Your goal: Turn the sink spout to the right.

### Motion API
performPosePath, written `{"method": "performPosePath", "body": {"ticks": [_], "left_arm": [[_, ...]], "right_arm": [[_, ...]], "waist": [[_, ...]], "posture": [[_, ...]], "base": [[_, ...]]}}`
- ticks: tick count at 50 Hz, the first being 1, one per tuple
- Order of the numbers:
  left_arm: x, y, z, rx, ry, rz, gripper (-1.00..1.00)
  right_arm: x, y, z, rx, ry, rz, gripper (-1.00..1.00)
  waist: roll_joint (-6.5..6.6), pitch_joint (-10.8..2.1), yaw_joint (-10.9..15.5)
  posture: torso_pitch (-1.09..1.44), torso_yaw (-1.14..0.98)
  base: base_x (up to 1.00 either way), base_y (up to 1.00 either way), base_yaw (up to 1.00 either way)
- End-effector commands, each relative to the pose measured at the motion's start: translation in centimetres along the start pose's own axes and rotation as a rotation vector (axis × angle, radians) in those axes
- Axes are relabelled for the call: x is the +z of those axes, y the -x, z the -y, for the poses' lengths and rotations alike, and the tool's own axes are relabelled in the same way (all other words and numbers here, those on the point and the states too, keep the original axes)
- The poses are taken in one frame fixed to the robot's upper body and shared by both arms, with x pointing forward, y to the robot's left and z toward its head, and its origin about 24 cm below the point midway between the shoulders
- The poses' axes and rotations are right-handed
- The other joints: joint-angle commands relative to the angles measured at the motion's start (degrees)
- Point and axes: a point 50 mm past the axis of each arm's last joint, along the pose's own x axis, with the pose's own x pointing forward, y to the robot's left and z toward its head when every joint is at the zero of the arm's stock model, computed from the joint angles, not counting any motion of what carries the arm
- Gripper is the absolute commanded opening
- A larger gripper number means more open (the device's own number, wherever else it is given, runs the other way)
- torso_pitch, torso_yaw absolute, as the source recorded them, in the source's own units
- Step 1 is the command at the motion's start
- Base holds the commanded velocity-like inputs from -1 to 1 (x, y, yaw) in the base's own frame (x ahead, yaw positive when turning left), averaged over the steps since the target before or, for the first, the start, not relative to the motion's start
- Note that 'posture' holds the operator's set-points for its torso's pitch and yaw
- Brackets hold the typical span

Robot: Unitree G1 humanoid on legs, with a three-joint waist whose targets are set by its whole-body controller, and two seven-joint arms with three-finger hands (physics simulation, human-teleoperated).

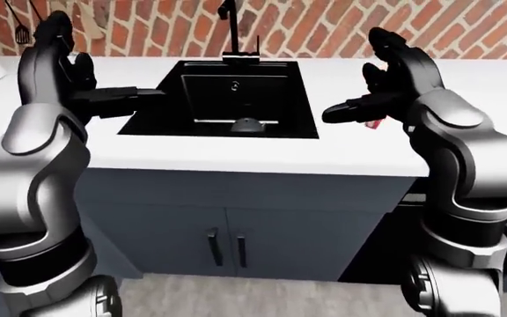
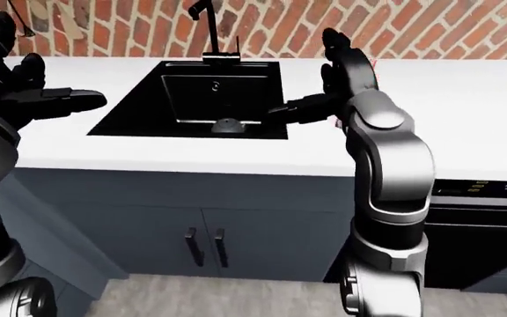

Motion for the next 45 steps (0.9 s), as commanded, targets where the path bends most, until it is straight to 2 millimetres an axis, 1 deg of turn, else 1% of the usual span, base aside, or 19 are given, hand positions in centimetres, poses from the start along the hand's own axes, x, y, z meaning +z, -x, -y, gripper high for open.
{"method": "performPosePath", "body": {"ticks": [1, 2, 11, 14, 16, 17, 18, 19, 26, 28, 29, 30, 31, 32, 38, 40, 42, 43, 45], "left_arm": [[1.7, 0.3, 0.1, -0.006, 0.005, 0.082, 1.00], [1.7, 0.3, 0.1, -0.006, 0.005, 0.083, 1.00], [2.4, 0.3, 0.0, -0.005, 0.001, 0.090, 1.00], [2.4, 0.3, 0.1, -0.005, -0.001, 0.091, 1.00], [2.6, 0.3, 0.0, -0.005, 0.000, 0.092, 1.00], [2.6, 0.4, 0.0, -0.005, 0.001, 0.093, 1.00], [2.7, 0.4, 0.0, -0.005, 0.001, 0.094, 1.00], [2.7, 0.4, 0.0, -0.006, 0.000, 0.094, 1.00], [2.7, 0.5, -0.1, -0.003, 0.001, 0.091, 1.00], [2.7, 0.5, -0.1, -0.003, 0.001, 0.091, 1.00], [2.7, 0.5, -0.1, -0.003, 0.001, 0.091, 1.00], [2.7, 0.5, -0.1, -0.002, 0.001, 0.091, 1.00], [2.8, 0.5, -0.1, -0.003, 0.001, 0.091, 1.00], [2.8, 0.5, -0.1, -0.004, 0.001, 0.092, 1.00], [2.7, 0.5, -0.1, -0.003, 0.000, 0.092, 1.00], [2.8, 0.5, -0.1, -0.004, 0.000, 0.093, 1.00], [2.9, 0.5, -0.2, -0.003, 0.001, 0.094, 1.00], [3.0, 0.5, -0.2, -0.002, 0.000, 0.094, 1.00], [3.1, 0.1, -0.1, -0.004, -0.006, 0.088, 1.00]], "right_arm": [[1.4, 0.3, 0.5, -0.025, 0.010, 0.068, 1.00], [1.5, 0.4, 0.5, -0.026, 0.010, 0.068, 1.00], [2.4, 0.4, 0.5, -0.025, 0.018, 0.074, 1.00], [2.5, 0.4, 0.5, -0.024, 0.021, 0.074, 1.00], [2.6, 0.4, 0.5, -0.024, 0.022, 0.075, 1.00], [2.7, 0.3, 0.4, -0.023, 0.025, 0.075, 1.00], [2.7, 0.4, 0.4, -0.023, 0.025, 0.075, 1.00], [2.8, 0.3, 0.4, -0.022, 0.025, 0.076, 1.00], [2.9, 0.3, 0.2, -0.017, 0.028, 0.077, 1.00], [3.0, 0.2, 0.2, -0.017, 0.029, 0.077, 1.00], [3.0, 0.2, 0.2, -0.017, 0.029, 0.078, 1.00], [3.0, 0.3, 0.3, -0.017, 0.028, 0.079, 1.00], [3.1, 0.3, 0.2, -0.017, 0.028, 0.079, 1.00], [3.1, 0.3, 0.2, -0.017, 0.030, 0.079, 1.00], [3.0, 0.2, 0.3, -0.017, 0.026, 0.077, 1.00], [3.0, 0.2, 0.2, -0.018, 0.027, 0.077, 1.00], [3.1, 0.2, 0.3, -0.018, 0.028, 0.077, 1.00], [3.2, 0.1, 0.2, -0.019, 0.030, 0.076, 1.00], [3.2, -0.4, 0.4, -0.019, 0.027, 0.068, 1.00]], "waist": [[-0.48, -0.99, -0.11], [-2.49, -1.49, -0.04], [1.26, -0.54, -0.45], [4.08, -0.67, -1.06], [7.92, -1.85, -1.38], [5.03, -1.03, -0.83], [6.40, -0.99, -1.27], [6.11, -1.07, -0.96], [2.02, -0.80, -0.25], [-0.52, -1.26, 0.10], [-2.65, -1.92, 0.13], [-0.22, -1.21, -0.42], [-1.28, -1.10, -0.15], [-1.21, -1.09, -0.33], [1.82, -0.48, -0.73], [3.78, -0.56, -1.15], [7.41, -1.37, -1.56], [5.40, -1.03, -0.99], [6.21, -0.73, -1.20]], "posture": [[0.00, 0.00], [0.00, 0.00], [0.00, 0.00], [0.00, 0.00], [0.00, 0.00], [0.00, 0.00], [0.00, 0.00], [0.00, 0.00], [0.00, 0.00], [0.00, 0.00], [0.00, 0.00], [0.00, 0.00], [0.00, 0.00], [0.00, 0.00], [0.00, 0.00], [0.00, 0.00], [0.00, 0.00], [0.00, 0.00], [0.00, 0.00]], "base": [[0.20, 0.00, 0.00], [0.20, 0.00, 0.00], [0.19, 0.00, 0.00], [0.19, 0.00, 0.00], [0.19, 0.00, 0.00], [0.19, 0.00, 0.00], [0.19, 0.00, 0.00], [0.19, 0.00, 0.00], [0.19, 0.00, 0.00], [0.18, 0.00, 0.00], [0.19, 0.00, 0.00], [0.19, 0.00, 0.00], [0.19, 0.00, 0.00], [0.18, 0.00, 0.00], [0.19, 0.00, 0.00], [0.24, 0.00, 0.00], [0.27, 0.00, 0.00], [0.27, 0.00, 0.00], [0.27, 0.00, 0.00]]}}
